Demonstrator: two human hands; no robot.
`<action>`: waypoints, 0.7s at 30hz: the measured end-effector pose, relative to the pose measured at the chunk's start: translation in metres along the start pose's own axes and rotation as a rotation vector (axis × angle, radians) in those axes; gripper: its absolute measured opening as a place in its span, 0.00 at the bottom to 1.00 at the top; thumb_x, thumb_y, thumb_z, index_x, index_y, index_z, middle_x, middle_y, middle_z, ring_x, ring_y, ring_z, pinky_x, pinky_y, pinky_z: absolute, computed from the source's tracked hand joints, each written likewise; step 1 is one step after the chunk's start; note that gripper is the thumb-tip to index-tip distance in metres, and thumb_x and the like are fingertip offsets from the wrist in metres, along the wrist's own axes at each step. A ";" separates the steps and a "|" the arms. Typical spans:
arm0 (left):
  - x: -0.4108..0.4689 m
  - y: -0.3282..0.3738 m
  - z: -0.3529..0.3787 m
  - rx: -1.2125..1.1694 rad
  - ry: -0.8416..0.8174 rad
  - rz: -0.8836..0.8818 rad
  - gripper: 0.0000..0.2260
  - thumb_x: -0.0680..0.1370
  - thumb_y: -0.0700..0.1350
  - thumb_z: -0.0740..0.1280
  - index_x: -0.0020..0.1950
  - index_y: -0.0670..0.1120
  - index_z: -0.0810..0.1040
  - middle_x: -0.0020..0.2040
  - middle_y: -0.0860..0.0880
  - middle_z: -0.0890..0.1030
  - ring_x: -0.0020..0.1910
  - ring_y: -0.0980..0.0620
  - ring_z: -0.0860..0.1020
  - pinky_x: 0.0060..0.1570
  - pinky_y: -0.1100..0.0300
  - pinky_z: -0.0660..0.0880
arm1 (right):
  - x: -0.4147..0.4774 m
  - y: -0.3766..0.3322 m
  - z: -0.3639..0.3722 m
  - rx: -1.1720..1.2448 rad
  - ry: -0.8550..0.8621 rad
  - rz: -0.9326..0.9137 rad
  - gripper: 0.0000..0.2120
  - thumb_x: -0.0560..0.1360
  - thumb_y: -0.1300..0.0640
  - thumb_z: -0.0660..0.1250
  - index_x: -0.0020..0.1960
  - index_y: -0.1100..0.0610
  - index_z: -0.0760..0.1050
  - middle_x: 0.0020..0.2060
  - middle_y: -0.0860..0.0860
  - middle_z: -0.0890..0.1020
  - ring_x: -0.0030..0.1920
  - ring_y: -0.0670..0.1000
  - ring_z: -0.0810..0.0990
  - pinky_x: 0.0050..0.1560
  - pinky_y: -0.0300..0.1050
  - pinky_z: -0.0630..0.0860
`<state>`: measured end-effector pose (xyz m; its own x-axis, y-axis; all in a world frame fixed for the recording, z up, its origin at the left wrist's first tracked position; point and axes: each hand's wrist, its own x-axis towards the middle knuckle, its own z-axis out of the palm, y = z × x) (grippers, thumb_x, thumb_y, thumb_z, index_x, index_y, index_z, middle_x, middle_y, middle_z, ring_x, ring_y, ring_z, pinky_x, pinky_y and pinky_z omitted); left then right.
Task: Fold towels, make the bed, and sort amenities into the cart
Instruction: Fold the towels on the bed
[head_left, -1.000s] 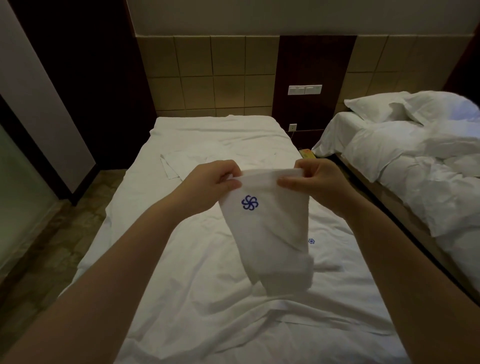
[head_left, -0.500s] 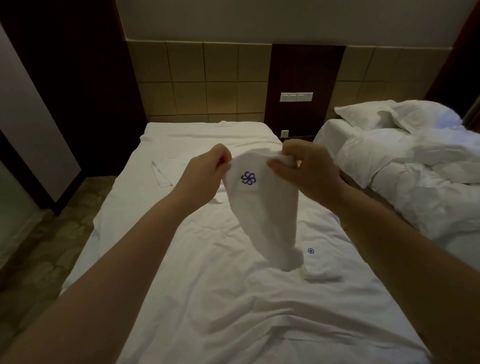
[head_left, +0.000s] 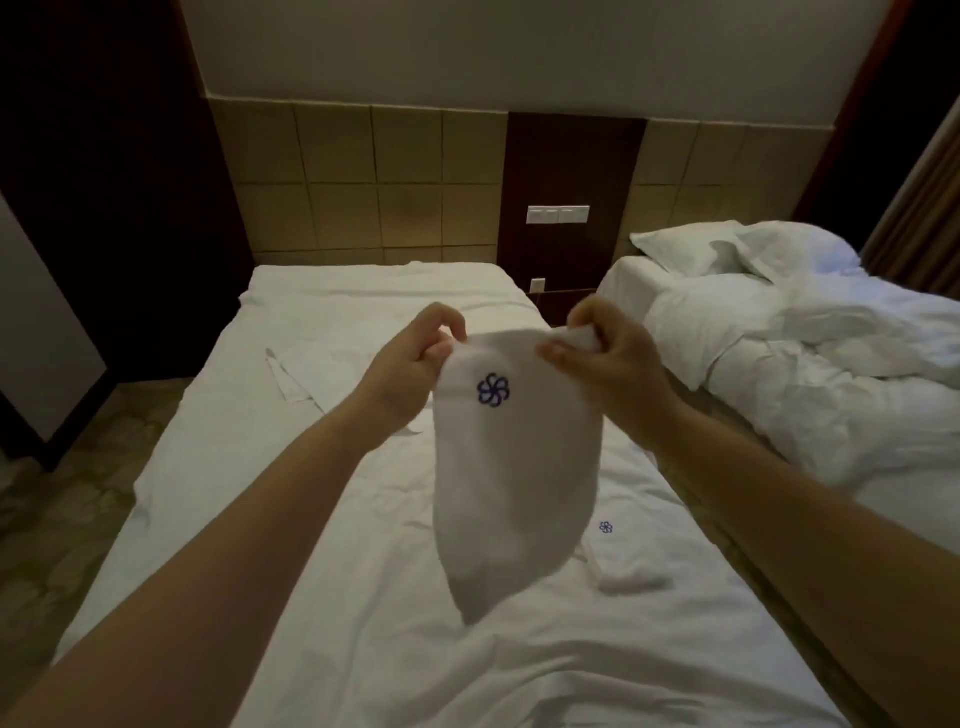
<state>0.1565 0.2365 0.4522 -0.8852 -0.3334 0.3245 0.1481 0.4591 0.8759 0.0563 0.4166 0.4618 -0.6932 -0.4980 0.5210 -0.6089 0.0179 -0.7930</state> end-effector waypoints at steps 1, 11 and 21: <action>-0.001 -0.001 0.001 -0.044 -0.008 -0.024 0.17 0.79 0.32 0.53 0.41 0.51 0.72 0.34 0.47 0.71 0.34 0.50 0.69 0.36 0.58 0.67 | -0.001 0.000 0.000 0.033 0.010 0.019 0.12 0.73 0.61 0.71 0.39 0.53 0.68 0.33 0.48 0.72 0.30 0.38 0.75 0.30 0.30 0.72; 0.011 0.017 0.004 -0.454 -0.140 -0.195 0.17 0.78 0.29 0.52 0.37 0.43 0.74 0.36 0.44 0.76 0.33 0.49 0.76 0.28 0.61 0.75 | -0.027 0.032 -0.007 0.636 -0.044 0.377 0.23 0.72 0.53 0.70 0.64 0.58 0.69 0.52 0.54 0.79 0.49 0.52 0.81 0.46 0.45 0.80; 0.004 -0.026 0.019 -1.118 -0.138 -0.336 0.19 0.80 0.52 0.55 0.57 0.41 0.79 0.53 0.42 0.83 0.50 0.44 0.82 0.49 0.51 0.81 | -0.061 0.038 0.021 0.757 -0.042 0.600 0.11 0.77 0.59 0.63 0.58 0.58 0.77 0.52 0.56 0.84 0.51 0.56 0.83 0.48 0.49 0.81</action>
<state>0.1410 0.2393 0.4238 -0.9837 -0.1763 0.0365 0.1421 -0.6362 0.7583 0.0835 0.4290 0.3934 -0.7847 -0.6188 -0.0369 0.2618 -0.2769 -0.9245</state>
